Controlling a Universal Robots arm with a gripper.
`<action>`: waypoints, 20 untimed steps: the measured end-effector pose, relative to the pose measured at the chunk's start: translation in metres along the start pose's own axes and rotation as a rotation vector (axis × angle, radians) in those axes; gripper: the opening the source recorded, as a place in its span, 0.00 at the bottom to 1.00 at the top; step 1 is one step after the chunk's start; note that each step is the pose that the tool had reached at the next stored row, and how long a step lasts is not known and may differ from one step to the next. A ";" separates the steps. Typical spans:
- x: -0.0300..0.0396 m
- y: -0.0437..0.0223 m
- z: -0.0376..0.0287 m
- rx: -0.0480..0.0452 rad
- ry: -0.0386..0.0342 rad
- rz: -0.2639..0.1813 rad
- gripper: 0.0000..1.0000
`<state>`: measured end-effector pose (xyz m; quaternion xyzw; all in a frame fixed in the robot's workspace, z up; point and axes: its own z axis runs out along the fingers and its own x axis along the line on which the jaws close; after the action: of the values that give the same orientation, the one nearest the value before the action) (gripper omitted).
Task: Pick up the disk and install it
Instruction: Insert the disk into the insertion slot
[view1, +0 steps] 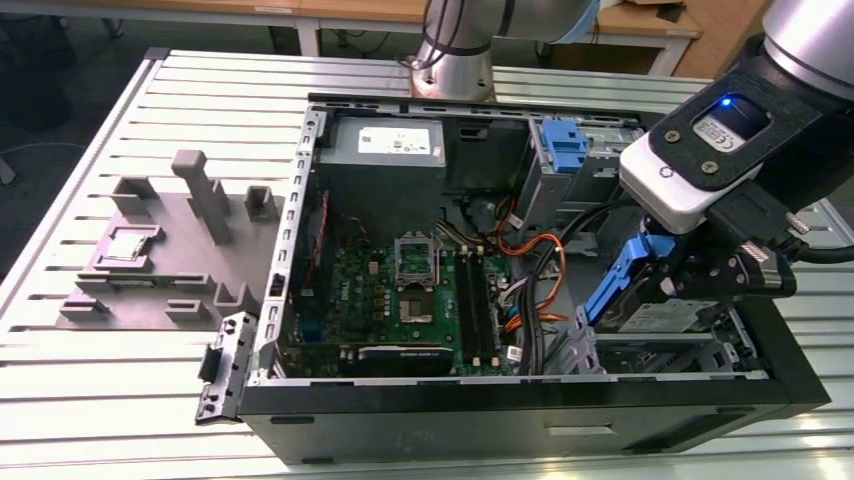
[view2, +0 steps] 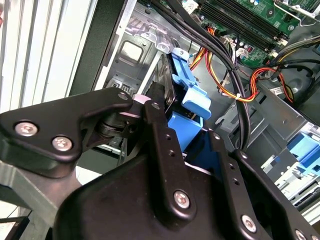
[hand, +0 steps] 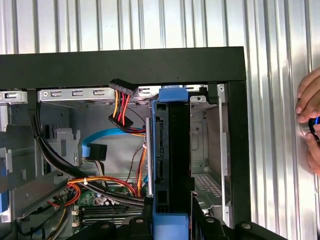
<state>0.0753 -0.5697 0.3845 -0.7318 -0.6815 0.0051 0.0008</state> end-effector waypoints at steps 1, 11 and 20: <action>0.0000 0.0000 0.0003 0.0000 0.0006 0.000 0.37; 0.0000 0.0000 0.0001 0.0000 0.0000 0.000 0.44; 0.0000 0.0000 0.0003 0.0000 0.0000 0.000 0.24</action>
<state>0.0753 -0.5697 0.3842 -0.7318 -0.6815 0.0051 0.0008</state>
